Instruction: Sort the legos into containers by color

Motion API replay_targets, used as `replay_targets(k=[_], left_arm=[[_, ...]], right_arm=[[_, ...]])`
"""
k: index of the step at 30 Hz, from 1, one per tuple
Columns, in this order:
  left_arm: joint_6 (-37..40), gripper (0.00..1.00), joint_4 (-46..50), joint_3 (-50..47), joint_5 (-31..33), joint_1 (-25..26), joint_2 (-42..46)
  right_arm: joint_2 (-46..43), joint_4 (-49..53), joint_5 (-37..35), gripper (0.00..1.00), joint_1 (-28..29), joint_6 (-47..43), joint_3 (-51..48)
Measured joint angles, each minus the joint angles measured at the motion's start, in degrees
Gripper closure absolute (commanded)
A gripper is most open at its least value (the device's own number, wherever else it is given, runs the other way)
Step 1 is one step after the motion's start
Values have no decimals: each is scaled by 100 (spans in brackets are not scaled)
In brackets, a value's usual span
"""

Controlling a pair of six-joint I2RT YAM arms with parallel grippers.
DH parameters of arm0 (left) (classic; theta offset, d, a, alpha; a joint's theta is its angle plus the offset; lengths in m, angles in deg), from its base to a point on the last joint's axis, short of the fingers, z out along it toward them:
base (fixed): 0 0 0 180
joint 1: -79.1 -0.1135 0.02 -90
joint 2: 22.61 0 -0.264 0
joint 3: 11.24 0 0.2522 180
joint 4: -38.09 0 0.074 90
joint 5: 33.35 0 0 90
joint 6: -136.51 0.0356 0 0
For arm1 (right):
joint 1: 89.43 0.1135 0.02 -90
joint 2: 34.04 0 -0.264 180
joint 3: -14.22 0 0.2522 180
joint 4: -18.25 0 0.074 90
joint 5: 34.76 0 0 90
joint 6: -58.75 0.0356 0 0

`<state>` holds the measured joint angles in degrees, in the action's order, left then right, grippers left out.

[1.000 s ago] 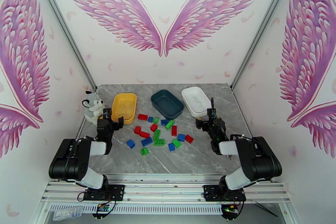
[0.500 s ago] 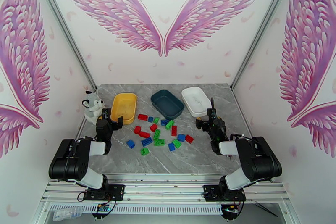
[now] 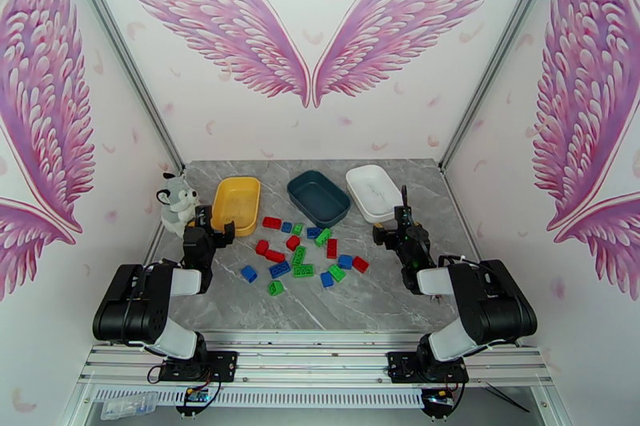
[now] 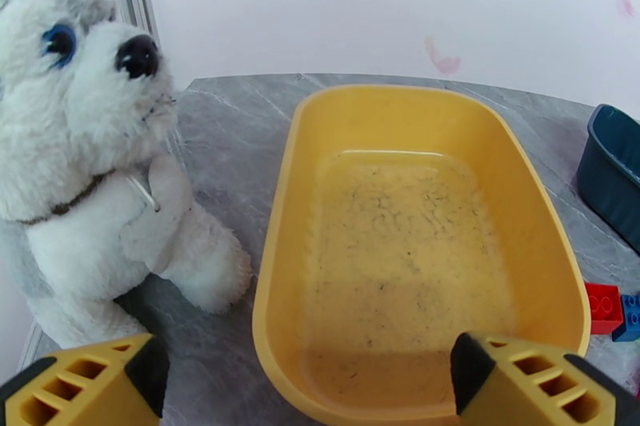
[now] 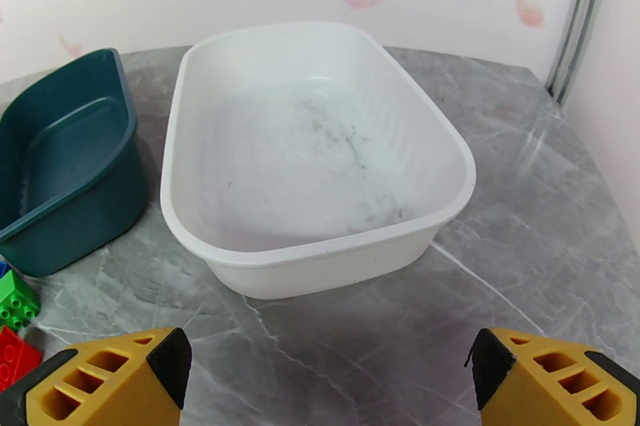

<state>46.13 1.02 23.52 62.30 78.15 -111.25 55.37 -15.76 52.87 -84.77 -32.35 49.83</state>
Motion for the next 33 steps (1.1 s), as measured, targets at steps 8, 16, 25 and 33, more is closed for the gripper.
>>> replay_targets(k=[8, 16, 25, 33], left_arm=[[-68, 1, 411, 2, 555, 151, 739], [20, 1, 717, -168, 1038, 964, 2411], [-1825, 1, 2479, 457, 887, 1239, 4157], [-3550, 1, 3467, 529, -17, 1303, 4417]], right_arm=[[-817, 511, -437, 1, 293, -114, 20], [-1856, 1067, -1012, 1, 1773, -654, 280], [-2629, 3786, -990, 1, 2260, 555, 2190], [-3080, 5316, -859, 1, 2251, 2159, 2216]])
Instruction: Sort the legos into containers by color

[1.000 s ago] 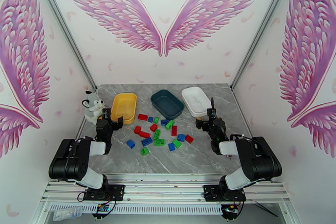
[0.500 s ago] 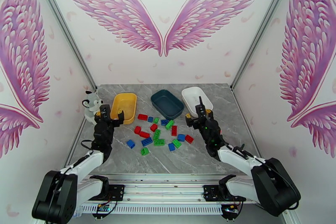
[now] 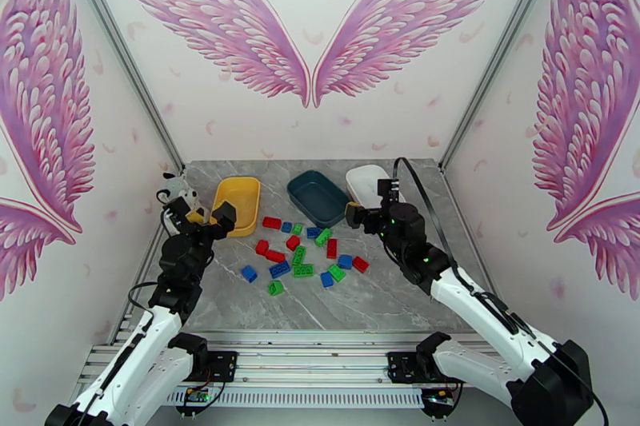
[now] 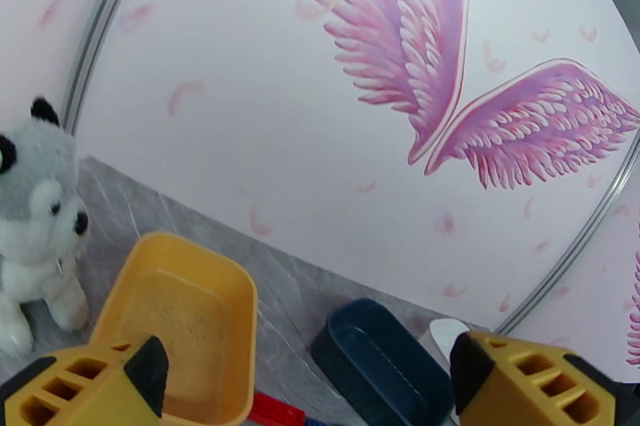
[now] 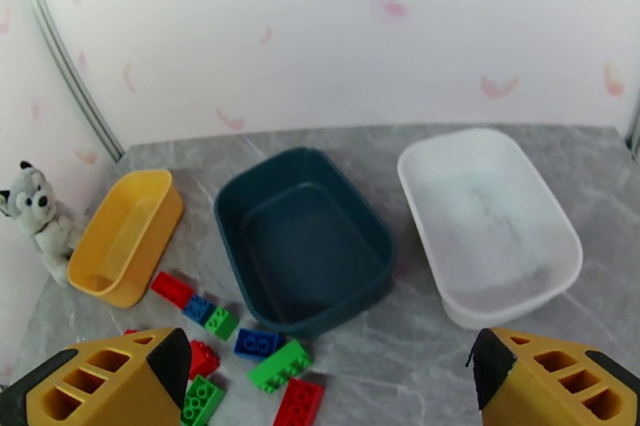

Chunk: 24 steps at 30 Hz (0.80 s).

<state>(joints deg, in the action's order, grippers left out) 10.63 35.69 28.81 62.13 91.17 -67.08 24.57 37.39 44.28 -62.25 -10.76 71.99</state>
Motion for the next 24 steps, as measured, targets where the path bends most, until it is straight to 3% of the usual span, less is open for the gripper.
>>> replay_targets(k=[6, 12, 16, 18, 19, 22, 24], left_arm=[[-658, 1, 669, 24, -396, 146, 160], [-942, 1, -214, -531, -953, 282, 531], [-804, 1, -302, -540, -1434, 282, 584], [-721, 1, -125, -396, -1495, 289, 588], [-691, 1, -72, -328, -1519, 295, 584], [-632, 1, 66, -208, -1550, 295, 501], [-610, 1, 236, -109, -1554, 297, 363]], right_arm=[[-457, 608, 0, 1, -46, 503, -94], [-332, 743, 85, 1, -46, 599, -83], [271, 944, 470, 8, -24, 529, 214], [621, 1032, 592, 8, 42, 487, 444], [782, 1075, 651, 1, 103, 474, 549], [1174, 1226, 800, 0, 284, 407, 793], [1510, 1349, 914, 5, 385, 363, 1012]])
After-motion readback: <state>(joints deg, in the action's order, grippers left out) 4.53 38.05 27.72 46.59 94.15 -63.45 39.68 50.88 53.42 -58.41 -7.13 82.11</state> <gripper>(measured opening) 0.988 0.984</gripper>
